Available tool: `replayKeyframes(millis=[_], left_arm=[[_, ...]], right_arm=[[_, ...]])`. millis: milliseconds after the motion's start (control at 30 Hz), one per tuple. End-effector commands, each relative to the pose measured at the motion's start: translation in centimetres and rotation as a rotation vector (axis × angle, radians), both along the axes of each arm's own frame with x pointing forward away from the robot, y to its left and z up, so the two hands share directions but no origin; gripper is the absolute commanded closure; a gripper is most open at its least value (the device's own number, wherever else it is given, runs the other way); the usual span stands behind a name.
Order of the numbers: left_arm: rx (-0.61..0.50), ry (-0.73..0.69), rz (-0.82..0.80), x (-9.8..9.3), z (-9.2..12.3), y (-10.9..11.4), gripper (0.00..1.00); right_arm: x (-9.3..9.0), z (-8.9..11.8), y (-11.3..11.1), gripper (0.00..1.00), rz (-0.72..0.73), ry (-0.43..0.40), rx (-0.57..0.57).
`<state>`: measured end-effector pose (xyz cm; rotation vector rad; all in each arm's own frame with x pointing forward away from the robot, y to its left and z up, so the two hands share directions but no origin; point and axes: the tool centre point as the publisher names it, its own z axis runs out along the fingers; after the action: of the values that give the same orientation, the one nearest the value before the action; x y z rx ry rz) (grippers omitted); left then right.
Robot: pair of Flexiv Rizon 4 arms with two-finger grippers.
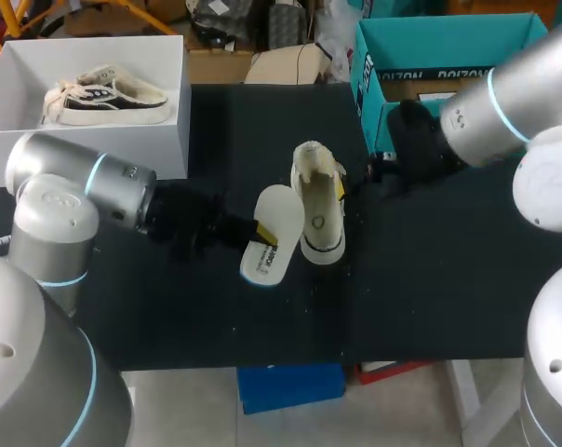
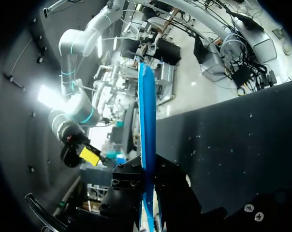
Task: Take the shoe out of the shoebox, open the shoe tongue, remove and reinsert the insole, then place the shoe into the shoebox
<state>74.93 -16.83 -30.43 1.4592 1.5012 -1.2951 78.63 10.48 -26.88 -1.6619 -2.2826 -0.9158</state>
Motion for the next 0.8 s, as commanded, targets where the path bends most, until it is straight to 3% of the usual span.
replayKeyframes(millis=[33,500,800], left_arm=[[0.029,0.02,-0.022,0.3,-0.3,-0.5,1.0],[0.126,0.113,-0.138,0.6,-1.3,-3.0,1.0],[0.232,0.171,-0.303,0.7,-1.5,-5.0,1.0]], right_arm=[[-0.9,0.0,-0.7,0.0,-0.006,-0.02,0.021],[-0.9,0.0,-0.7,0.0,-0.006,-0.02,0.021],[-0.9,0.0,-0.7,0.0,-0.006,-0.02,0.021]])
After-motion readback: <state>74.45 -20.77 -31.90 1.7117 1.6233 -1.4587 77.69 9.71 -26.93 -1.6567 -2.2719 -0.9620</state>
